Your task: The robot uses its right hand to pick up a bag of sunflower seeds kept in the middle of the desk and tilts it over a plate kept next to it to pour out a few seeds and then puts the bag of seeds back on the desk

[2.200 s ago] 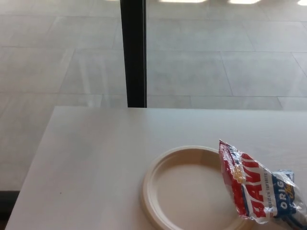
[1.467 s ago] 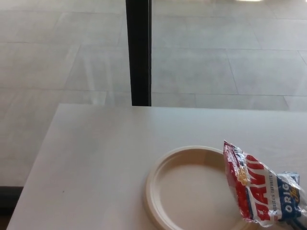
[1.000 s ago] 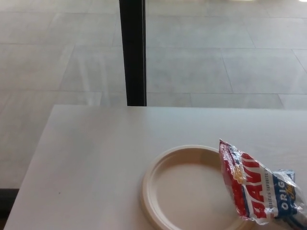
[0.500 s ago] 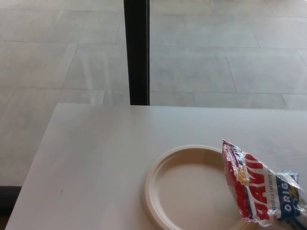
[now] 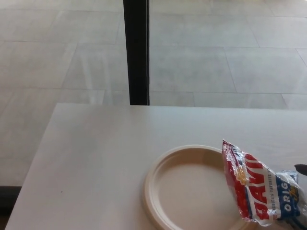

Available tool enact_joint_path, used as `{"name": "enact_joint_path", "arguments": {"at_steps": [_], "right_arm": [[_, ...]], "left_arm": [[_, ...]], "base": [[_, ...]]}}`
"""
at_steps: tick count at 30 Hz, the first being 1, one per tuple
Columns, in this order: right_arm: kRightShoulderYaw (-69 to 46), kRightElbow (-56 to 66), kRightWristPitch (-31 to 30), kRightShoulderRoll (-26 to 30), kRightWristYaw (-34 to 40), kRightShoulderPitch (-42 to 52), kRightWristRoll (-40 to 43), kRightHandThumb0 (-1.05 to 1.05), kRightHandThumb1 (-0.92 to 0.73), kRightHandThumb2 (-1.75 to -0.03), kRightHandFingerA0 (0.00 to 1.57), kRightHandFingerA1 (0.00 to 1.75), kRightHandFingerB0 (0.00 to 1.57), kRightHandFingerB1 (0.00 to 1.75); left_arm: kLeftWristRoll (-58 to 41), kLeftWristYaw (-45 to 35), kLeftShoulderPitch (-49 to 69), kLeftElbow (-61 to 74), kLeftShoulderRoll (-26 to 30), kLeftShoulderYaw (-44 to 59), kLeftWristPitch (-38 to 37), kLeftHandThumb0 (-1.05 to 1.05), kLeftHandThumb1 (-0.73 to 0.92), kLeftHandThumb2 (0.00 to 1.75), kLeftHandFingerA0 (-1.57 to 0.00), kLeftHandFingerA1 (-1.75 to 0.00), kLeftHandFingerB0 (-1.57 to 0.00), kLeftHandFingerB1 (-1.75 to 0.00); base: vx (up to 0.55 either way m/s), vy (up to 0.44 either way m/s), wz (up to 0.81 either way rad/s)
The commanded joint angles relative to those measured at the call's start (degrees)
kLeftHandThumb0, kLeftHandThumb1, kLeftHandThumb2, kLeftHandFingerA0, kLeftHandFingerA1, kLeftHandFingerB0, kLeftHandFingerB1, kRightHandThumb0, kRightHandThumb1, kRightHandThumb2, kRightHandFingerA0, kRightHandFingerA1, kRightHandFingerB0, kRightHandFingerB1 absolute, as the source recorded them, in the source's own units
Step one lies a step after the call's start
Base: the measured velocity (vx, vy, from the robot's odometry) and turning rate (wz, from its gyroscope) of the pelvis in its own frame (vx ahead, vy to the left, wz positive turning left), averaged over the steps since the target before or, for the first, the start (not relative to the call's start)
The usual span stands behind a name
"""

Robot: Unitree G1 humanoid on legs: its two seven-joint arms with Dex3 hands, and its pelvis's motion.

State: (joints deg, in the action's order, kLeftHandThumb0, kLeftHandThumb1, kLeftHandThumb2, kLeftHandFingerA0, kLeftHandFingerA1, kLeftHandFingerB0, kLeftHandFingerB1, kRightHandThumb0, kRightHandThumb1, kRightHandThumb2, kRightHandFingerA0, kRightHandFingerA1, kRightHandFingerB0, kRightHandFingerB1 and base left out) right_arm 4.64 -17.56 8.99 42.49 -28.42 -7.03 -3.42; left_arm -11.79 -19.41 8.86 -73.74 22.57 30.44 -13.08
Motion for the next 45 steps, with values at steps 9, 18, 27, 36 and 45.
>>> {"name": "enact_joint_path", "arguments": {"at_steps": [9,18,27,36,45], "right_arm": [[1.94,0.46,0.53,-1.15,1.06,-0.8,-6.6,-0.88,-0.55,-0.91,0.12,0.51,0.0,0.08],[4.01,-0.64,2.35,-2.05,1.62,0.29,-9.42,-0.89,-0.53,-0.87,0.1,0.54,0.0,0.02],[6.83,-0.24,-1.06,-3.57,3.11,-1.81,-13.12,-0.79,-0.55,-0.57,0.11,0.48,0.0,0.12],[8.23,0.97,-2.79,-6.96,5.73,-3.17,-15.71,-0.82,-0.55,-0.57,0.21,0.77,0.0,0.14],[7.26,-5.1,0.25,-9.64,16.03,-0.36,-18.64,-0.37,-0.55,-0.57,0.73,0.77,0.09,0.31]], "left_arm": [[-1.26,-1.67,0.76,-0.19,1.11,-0.26,-0.89,-0.75,0.68,0.61,-0.44,-0.54,-0.38,-0.33],[-1.02,-0.65,0.52,-0.17,0.89,-0.84,-0.62,-0.77,0.69,0.62,-0.45,-0.54,-0.37,-0.33],[-0.82,-0.44,0.51,-0.62,1.08,-1.66,-0.45,-0.82,0.69,0.61,-0.46,-0.49,-0.37,-0.32],[-1.2,-0.24,0.22,-0.15,0.64,-1.76,-0.56,-0.77,0.7,0.62,-0.47,-0.55,-0.34,-0.33],[-1.42,0.43,-0.29,-0.44,0.2,-1.85,0.39,-0.75,0.7,0.62,-0.48,-0.54,-0.36,-0.33]], "base": [[0.0,0.0,0.0],[0.0,0.0,0.0],[0.0,0.0,0.0],[0.0,0.0,0.0],[0.0,0.0,0.0]]}}
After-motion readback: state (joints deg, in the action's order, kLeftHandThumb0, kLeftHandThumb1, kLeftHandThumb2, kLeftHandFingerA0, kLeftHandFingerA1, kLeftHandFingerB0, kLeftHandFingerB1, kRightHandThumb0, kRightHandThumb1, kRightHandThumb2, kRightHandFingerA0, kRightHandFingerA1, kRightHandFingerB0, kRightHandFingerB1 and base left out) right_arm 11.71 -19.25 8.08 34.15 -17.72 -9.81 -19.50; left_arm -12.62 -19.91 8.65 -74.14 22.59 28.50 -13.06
